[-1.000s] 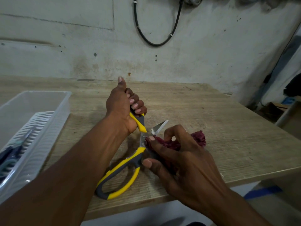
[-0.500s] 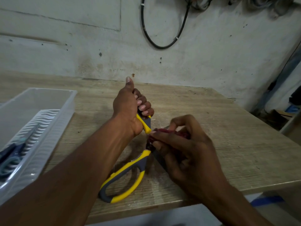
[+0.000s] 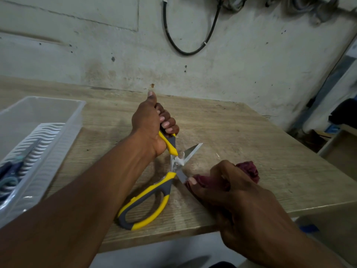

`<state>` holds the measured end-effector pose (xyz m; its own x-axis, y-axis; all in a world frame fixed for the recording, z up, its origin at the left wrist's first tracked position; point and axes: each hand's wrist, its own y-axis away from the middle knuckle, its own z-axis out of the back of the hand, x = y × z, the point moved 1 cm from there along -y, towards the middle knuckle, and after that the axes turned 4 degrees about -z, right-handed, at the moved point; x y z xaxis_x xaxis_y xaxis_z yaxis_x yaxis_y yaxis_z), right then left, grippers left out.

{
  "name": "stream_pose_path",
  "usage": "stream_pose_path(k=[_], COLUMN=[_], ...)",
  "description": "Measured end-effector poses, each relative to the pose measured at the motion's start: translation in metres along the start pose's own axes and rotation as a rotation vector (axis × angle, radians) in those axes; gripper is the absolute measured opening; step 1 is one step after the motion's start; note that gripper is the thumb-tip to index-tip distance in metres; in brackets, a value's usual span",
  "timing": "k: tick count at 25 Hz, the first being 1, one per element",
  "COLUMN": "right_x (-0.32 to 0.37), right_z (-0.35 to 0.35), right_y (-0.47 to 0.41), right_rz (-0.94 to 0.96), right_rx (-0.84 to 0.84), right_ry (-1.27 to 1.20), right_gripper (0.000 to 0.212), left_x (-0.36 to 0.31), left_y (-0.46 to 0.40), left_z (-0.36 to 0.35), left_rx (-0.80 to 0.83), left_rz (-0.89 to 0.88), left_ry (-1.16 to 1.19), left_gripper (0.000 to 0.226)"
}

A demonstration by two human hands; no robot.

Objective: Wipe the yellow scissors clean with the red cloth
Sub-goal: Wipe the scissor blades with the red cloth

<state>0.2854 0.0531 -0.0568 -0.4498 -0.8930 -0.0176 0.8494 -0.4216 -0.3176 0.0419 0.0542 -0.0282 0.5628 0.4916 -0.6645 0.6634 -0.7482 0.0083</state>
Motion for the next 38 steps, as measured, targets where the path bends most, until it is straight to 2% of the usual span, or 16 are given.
stream_pose_path(k=[6, 10, 14, 17, 19, 23, 24, 26, 28, 30, 32, 36, 38], right_x=[0.019, 0.003, -0.007, 0.002, 0.013, 0.016, 0.007, -0.016, -0.033, -0.024, -0.009, -0.016, -0.014], right_z=[-0.009, -0.002, -0.004, -0.01, -0.012, -0.019, -0.02, -0.013, -0.005, -0.003, -0.012, -0.007, -0.01], right_y=[-0.009, 0.012, 0.019, 0.006, -0.009, -0.013, -0.012, -0.016, -0.027, -0.038, -0.043, -0.048, -0.044], right_rz=[0.039, 0.044, 0.07, 0.005, 0.038, 0.159, 0.152, 0.02, -0.118, -0.054, 0.096, -0.02, 0.047], right_rx=[-0.058, -0.041, -0.045, -0.133, -0.109, -0.116, -0.132, -0.172, -0.242, -0.202, -0.115, -0.014, 0.012], right_ry=[-0.022, -0.016, -0.046, -0.23, -0.329, -0.153, -0.152, -0.25, -0.38, -0.379, -0.242, -0.183, -0.182], right_gripper=[0.054, 0.047, 0.054, 0.054, 0.056, 0.052, 0.048, 0.043, 0.051, 0.058, 0.059, 0.069, 0.072], left_x=[0.0, 0.002, 0.002, 0.004, 0.004, 0.006, 0.006, 0.005, 0.004, 0.004, 0.005, 0.008, 0.008], left_y=[0.0, -0.003, -0.004, -0.003, -0.005, -0.01, -0.011, -0.011, -0.011, -0.011, -0.012, -0.014, -0.015], left_z=[0.001, 0.005, 0.002, 0.003, 0.007, 0.012, 0.012, 0.01, 0.01, 0.011, 0.012, 0.011, 0.01], left_rx=[0.009, 0.0, 0.021, 0.017, 0.011, 0.036, 0.042, 0.07, 0.097, 0.112, 0.123, 0.111, 0.11], left_rz=[-0.003, -0.005, -0.001, 0.001, -0.011, 0.01, 0.009, -0.007, -0.013, 0.003, 0.013, -0.021, -0.042], left_ry=[-0.004, -0.021, -0.017, -0.012, -0.007, -0.004, -0.01, -0.02, -0.015, -0.003, 0.01, 0.006, 0.012], left_gripper=[0.07, 0.07, 0.074, 0.071, 0.066, 0.066, 0.066, 0.065, 0.064, 0.064, 0.066, 0.07, 0.071])
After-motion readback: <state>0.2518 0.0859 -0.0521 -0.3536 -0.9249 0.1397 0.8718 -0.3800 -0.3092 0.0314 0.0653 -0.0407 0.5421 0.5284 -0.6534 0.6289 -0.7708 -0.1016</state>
